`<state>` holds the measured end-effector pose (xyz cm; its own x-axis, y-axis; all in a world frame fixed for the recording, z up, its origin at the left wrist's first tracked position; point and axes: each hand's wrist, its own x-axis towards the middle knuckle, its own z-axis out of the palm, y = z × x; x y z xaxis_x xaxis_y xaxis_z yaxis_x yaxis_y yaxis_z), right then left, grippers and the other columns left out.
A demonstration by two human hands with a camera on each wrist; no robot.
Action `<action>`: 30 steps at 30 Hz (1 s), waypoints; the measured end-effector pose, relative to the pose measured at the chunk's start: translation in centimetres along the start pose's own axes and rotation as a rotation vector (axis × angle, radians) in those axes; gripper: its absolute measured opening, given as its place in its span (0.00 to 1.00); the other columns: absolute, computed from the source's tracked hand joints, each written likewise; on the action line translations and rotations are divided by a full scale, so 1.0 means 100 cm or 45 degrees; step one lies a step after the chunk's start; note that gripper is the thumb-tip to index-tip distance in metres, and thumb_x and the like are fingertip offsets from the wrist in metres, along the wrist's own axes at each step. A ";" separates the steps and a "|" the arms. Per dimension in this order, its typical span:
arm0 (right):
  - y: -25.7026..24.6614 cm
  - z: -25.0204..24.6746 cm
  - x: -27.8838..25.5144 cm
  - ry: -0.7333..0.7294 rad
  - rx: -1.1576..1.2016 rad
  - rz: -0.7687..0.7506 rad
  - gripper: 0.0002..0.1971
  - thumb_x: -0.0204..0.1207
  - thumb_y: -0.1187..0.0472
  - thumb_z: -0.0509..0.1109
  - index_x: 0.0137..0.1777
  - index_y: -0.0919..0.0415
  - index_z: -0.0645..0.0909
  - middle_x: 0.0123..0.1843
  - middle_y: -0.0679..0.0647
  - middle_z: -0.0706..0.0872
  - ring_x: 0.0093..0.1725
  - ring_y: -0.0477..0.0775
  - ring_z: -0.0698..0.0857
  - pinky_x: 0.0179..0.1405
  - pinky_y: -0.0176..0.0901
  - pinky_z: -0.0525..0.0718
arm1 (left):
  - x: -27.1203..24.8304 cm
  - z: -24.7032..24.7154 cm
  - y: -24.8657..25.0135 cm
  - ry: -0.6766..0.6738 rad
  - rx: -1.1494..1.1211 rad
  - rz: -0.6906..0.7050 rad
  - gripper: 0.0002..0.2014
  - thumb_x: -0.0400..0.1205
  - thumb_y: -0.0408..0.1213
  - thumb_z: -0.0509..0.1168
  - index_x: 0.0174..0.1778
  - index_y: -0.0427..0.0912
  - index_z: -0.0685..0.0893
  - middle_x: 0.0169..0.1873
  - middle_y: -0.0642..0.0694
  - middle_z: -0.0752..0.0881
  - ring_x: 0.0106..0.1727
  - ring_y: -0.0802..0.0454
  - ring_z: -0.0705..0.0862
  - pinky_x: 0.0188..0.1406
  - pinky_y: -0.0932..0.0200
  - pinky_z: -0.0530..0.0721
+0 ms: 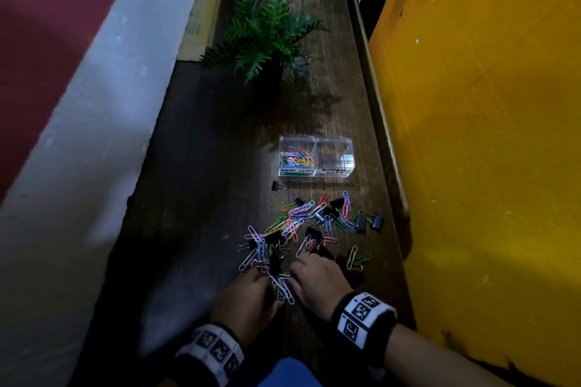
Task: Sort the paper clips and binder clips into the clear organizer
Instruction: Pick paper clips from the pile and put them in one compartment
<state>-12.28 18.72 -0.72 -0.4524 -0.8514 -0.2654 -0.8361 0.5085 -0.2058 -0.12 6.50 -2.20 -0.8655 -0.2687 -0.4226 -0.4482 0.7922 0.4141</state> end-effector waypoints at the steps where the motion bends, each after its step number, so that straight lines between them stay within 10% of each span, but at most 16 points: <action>1: -0.001 -0.001 0.000 0.011 0.013 0.014 0.15 0.53 0.47 0.83 0.29 0.51 0.80 0.29 0.44 0.79 0.27 0.46 0.80 0.23 0.33 0.75 | 0.003 0.001 0.001 -0.016 0.026 -0.009 0.17 0.76 0.58 0.63 0.51 0.50 0.81 0.55 0.52 0.77 0.55 0.50 0.81 0.51 0.55 0.80; 8: 0.004 -0.005 -0.008 0.039 0.306 0.170 0.08 0.79 0.53 0.63 0.48 0.56 0.78 0.48 0.52 0.83 0.48 0.54 0.81 0.48 0.48 0.79 | 0.005 -0.005 0.000 0.026 0.014 -0.016 0.13 0.82 0.51 0.57 0.58 0.53 0.80 0.59 0.54 0.79 0.57 0.50 0.82 0.52 0.52 0.82; 21: 0.013 -0.007 -0.027 0.125 0.767 0.405 0.04 0.78 0.54 0.68 0.44 0.51 0.78 0.26 0.45 0.78 0.22 0.42 0.75 0.24 0.32 0.70 | 0.002 -0.013 -0.009 0.169 -0.290 0.064 0.05 0.81 0.47 0.62 0.45 0.51 0.80 0.42 0.54 0.84 0.42 0.56 0.82 0.41 0.61 0.79; 30: 0.032 -0.023 -0.009 0.323 1.064 0.439 0.07 0.74 0.68 0.72 0.45 0.56 0.80 0.33 0.45 0.82 0.33 0.36 0.81 0.31 0.27 0.77 | 0.072 -0.085 0.022 0.415 -0.446 0.132 0.12 0.77 0.39 0.67 0.31 0.58 0.73 0.26 0.56 0.80 0.29 0.56 0.79 0.31 0.62 0.74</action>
<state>-15.29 20.84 1.06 -0.7700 -0.5893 -0.2444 -0.1942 0.5814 -0.7901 -9.20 1.69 2.52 -0.9094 -0.3999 -0.1140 -0.3559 0.6067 0.7109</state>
